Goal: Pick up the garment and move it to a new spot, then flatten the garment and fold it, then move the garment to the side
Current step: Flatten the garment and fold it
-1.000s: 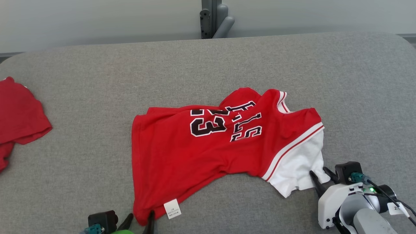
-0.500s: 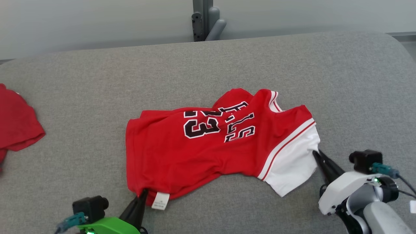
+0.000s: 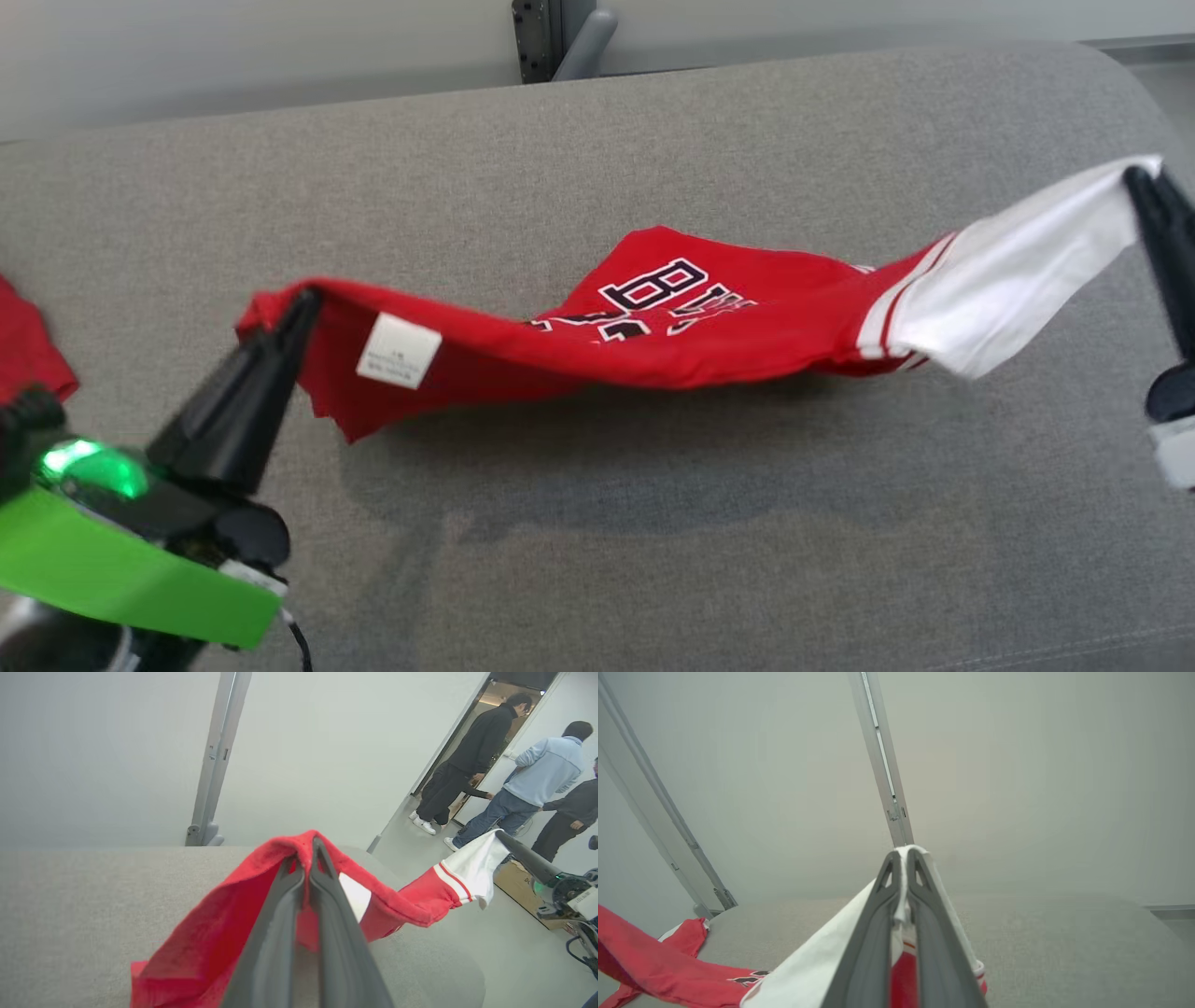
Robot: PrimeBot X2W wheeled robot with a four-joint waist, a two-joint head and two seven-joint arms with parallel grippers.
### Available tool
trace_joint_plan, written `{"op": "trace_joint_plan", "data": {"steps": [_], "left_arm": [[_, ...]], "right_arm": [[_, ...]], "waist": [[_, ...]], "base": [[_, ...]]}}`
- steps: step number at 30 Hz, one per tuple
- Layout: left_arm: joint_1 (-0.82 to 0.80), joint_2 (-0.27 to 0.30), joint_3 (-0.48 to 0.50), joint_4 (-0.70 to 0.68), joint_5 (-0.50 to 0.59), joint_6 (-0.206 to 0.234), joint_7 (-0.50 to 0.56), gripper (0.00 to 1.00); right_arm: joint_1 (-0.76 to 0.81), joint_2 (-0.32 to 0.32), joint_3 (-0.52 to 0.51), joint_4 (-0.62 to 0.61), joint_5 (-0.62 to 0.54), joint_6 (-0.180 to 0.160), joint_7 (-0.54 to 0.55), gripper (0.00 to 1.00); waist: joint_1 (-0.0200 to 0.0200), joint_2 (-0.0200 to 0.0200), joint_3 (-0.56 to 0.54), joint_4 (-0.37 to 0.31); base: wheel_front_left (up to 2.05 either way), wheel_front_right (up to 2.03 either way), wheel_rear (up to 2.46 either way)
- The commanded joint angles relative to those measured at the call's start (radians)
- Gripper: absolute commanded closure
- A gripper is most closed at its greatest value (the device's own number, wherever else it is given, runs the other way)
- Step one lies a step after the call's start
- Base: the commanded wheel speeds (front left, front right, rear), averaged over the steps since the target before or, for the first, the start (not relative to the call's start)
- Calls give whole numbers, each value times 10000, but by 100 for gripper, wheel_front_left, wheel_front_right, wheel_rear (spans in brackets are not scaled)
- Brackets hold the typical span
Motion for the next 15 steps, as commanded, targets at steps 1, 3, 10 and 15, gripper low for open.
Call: {"op": "trace_joint_plan", "data": {"steps": [1, 3, 10, 15], "left_arm": [[-823, 326, 231, -298, -261, 63, 359, 100], [-1824, 555, 345, -426, -677, 128, 817, 100], [-6600, 1677, 253, 1590, -780, 182, 2225, 100], [-11023, 1719, -584, 5075, 581, -129, 1608, 100]], "right_arm": [[-627, -33, -356, -440, 217, 2, 331, 100], [-1395, -143, -745, -728, 264, 2, 736, 100], [-5589, -335, -898, 621, -174, 4, 2413, 100], [-10160, 86, -251, 3194, -2103, 2, 2782, 100]], "waist": [[0, -1, 517, -81], [0, -1, 925, -68], [0, -1, 2602, 80], [0, -1, 3986, 286]], "base": [[0, 0, 0], [0, 0, 0], [0, 0, 0], [0, 0, 0]]}}
